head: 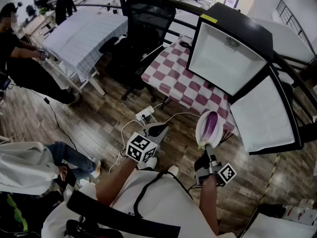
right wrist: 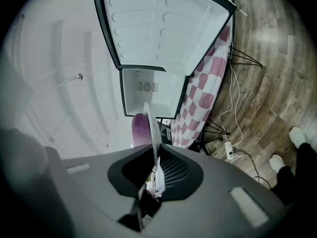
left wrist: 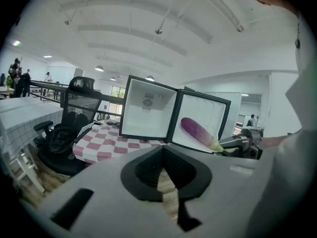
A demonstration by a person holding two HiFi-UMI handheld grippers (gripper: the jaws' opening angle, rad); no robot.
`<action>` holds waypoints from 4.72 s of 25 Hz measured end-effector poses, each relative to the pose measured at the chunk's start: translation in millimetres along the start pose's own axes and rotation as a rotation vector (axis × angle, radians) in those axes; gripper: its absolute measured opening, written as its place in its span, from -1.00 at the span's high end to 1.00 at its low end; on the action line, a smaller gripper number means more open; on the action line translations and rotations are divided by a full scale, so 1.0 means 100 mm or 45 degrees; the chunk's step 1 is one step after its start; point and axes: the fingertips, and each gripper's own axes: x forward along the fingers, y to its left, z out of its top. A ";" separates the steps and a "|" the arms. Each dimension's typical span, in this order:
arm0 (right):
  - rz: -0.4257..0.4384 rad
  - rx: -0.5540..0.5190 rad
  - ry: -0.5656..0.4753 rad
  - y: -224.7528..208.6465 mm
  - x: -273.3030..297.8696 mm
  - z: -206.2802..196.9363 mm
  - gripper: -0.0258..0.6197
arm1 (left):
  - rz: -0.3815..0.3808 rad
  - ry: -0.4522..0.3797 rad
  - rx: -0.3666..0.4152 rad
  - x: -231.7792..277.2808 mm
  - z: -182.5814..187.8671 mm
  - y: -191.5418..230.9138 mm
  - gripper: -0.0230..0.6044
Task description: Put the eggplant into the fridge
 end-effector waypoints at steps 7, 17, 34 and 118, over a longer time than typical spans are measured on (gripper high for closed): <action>0.011 -0.001 0.017 -0.01 0.13 0.03 0.79 | 0.046 -0.027 -0.019 0.06 0.04 0.17 0.91; 0.040 0.034 -0.051 0.00 0.13 0.15 0.75 | -0.024 -0.027 0.009 0.26 0.14 0.15 0.91; 0.016 0.006 -0.064 0.01 0.22 0.19 0.78 | -0.049 -0.018 0.029 0.37 0.18 0.26 0.91; 0.008 -0.033 -0.023 0.14 1.56 0.81 0.79 | -0.051 0.018 -0.010 1.28 0.61 1.20 0.91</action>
